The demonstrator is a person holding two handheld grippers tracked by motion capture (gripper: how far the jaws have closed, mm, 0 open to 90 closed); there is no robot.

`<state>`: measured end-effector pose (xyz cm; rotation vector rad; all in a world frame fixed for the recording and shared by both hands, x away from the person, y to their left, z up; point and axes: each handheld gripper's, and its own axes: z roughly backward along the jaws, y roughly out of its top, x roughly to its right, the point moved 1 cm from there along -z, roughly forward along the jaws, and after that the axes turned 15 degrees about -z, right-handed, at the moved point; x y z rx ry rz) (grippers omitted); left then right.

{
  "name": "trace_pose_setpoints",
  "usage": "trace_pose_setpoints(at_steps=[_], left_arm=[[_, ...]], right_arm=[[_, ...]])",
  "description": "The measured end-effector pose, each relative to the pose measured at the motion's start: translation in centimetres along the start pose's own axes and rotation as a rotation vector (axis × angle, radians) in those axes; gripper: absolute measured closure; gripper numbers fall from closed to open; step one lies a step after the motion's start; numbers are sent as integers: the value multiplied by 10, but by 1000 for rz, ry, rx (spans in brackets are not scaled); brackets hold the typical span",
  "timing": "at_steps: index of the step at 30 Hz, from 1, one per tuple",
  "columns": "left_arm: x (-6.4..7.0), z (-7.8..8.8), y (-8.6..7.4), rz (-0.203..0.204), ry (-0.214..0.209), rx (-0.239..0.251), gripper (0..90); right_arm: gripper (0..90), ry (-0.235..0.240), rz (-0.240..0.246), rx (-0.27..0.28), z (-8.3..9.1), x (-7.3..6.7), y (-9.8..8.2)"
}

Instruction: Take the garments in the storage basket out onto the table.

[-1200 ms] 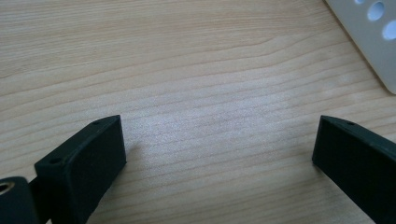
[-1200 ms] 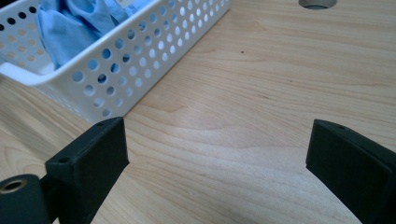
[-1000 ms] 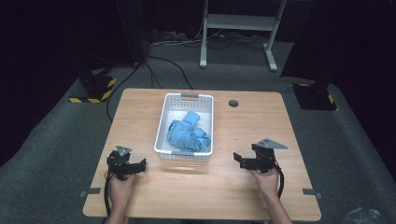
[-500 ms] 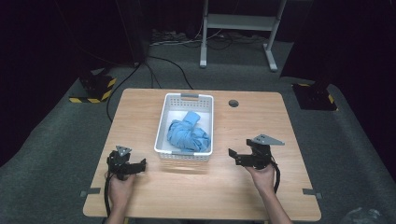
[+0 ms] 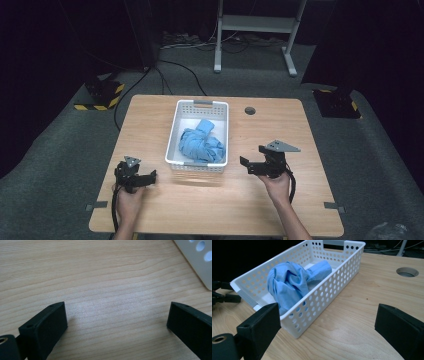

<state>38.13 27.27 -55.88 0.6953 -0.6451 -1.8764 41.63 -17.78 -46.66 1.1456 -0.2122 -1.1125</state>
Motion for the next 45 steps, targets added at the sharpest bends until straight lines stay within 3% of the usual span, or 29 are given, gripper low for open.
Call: trace_pose_setpoints(at_steps=[19, 45], left_arm=[[0, 0, 0, 0, 0, 0, 31], [0, 0, 0, 0, 0, 0, 32]], right_arm=[[61, 24, 53, -5, -11, -19, 15], [69, 71, 75, -11, -26, -36, 27]])
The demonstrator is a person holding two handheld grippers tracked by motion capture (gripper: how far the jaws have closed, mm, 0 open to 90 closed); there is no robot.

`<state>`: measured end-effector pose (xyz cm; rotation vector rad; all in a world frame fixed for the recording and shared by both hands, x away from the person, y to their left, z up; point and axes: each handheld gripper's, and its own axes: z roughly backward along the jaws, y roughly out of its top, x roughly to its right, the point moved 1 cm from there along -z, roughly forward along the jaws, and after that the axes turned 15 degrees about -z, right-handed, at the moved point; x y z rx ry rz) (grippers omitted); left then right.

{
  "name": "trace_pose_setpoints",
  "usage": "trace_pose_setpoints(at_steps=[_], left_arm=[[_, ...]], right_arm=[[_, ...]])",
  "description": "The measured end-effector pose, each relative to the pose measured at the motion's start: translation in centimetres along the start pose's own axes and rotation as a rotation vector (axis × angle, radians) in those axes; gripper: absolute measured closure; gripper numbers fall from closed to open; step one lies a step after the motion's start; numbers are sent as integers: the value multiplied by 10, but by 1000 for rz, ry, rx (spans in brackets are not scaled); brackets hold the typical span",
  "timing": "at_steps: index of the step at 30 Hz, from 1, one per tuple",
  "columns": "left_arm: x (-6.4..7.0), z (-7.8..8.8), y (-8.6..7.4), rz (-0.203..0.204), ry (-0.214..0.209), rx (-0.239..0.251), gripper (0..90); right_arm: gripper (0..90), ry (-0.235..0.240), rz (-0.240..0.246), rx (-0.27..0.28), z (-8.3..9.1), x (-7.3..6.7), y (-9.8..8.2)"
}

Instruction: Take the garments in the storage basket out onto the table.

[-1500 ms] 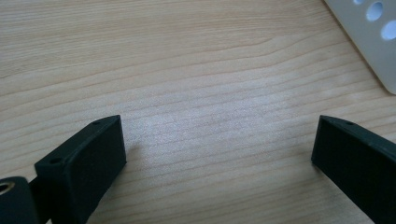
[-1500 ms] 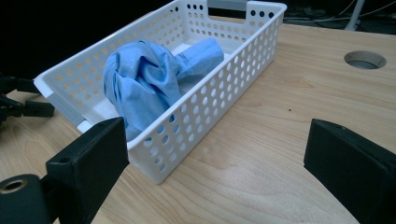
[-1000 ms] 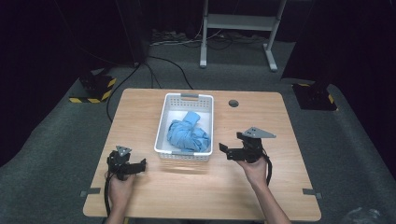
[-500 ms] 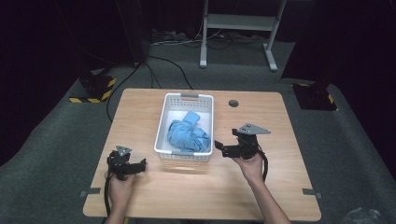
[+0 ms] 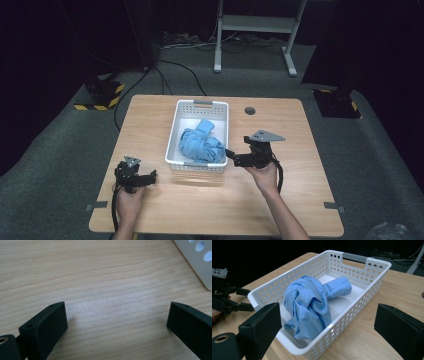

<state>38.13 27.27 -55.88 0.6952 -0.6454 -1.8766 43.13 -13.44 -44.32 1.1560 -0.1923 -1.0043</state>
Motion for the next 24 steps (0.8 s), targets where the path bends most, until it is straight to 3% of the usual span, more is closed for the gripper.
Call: trace_pose_setpoints(at_steps=[24], left_arm=[[0, 0, 0, -1, 0, 0, 33]], right_arm=[[71, 22, 17, -25, -19, -12, 4]])
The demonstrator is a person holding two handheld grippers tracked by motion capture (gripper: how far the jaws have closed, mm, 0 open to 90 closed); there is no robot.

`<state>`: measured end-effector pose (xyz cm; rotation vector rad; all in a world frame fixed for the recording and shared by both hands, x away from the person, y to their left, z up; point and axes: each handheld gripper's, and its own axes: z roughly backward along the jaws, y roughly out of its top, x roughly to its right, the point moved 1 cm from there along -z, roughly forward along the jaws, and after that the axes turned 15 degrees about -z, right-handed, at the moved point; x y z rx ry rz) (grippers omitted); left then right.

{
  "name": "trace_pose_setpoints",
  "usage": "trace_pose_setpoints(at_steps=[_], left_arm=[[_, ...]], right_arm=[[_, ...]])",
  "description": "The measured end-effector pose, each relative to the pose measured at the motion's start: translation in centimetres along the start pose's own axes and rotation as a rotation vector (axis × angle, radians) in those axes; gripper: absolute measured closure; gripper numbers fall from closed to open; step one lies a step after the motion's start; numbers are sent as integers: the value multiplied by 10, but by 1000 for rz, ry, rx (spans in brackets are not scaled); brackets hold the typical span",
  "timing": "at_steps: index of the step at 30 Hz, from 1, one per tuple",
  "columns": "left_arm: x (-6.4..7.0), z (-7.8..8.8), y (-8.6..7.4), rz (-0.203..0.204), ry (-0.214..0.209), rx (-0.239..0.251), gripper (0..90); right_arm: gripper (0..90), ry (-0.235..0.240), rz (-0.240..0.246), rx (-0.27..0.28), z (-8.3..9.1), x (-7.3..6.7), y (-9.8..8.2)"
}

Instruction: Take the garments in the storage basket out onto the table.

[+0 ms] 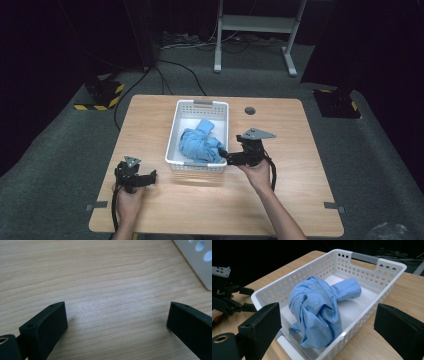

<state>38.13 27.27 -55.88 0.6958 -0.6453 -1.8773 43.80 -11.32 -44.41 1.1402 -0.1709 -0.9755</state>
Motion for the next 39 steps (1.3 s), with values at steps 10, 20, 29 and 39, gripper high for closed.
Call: trace_pose_setpoints(at_steps=[10, 20, 29, 39], left_arm=[[0, 0, 0, 1, 0, 0, 33], [0, 0, 0, 1, 0, 0, 33], [0, 0, 0, 1, 0, 0, 33], [0, 0, 0, -1, -1, 1, 33]], right_arm=[[70, 14, 7, -11, -10, -5, 2], [72, 14, 9, -37, -22, -8, 2], [74, 3, 9, -69, -35, -7, -1], [86, -14, 22, -119, -53, -9, -4]])
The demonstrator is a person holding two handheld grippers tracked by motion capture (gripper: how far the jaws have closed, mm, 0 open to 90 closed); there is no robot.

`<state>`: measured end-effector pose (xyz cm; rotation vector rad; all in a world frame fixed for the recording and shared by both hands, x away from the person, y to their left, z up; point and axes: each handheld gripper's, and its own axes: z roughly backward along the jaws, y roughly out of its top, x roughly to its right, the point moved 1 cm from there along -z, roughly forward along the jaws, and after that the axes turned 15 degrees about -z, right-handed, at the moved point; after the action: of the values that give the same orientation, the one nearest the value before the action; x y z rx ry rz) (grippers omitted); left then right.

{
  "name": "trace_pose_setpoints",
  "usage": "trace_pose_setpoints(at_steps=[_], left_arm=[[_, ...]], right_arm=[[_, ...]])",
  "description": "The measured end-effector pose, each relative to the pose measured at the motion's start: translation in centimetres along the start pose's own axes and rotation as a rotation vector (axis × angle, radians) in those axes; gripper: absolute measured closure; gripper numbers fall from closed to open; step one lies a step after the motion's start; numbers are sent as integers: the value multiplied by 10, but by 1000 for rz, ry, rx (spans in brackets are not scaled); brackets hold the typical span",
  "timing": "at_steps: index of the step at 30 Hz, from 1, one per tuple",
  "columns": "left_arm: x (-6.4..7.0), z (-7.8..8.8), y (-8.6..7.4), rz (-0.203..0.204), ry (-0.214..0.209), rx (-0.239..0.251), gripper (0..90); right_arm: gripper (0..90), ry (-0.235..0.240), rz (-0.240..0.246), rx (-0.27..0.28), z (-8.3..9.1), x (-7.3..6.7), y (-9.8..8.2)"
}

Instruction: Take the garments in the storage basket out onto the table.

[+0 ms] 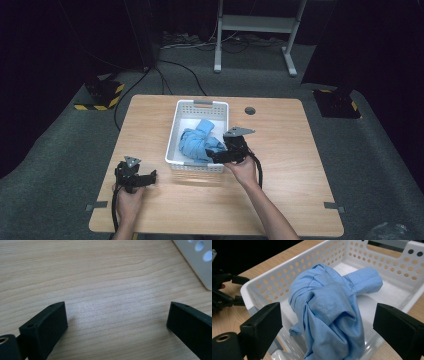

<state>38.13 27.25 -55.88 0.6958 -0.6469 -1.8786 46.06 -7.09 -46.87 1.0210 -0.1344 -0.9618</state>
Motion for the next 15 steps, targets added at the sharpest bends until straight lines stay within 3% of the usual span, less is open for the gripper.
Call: trace_pose_setpoints(at_steps=[15], left_arm=[[0, 0, 0, 0, -2, 0, 33]], right_arm=[[166, -5, -6, -62, -17, 2, -5]])
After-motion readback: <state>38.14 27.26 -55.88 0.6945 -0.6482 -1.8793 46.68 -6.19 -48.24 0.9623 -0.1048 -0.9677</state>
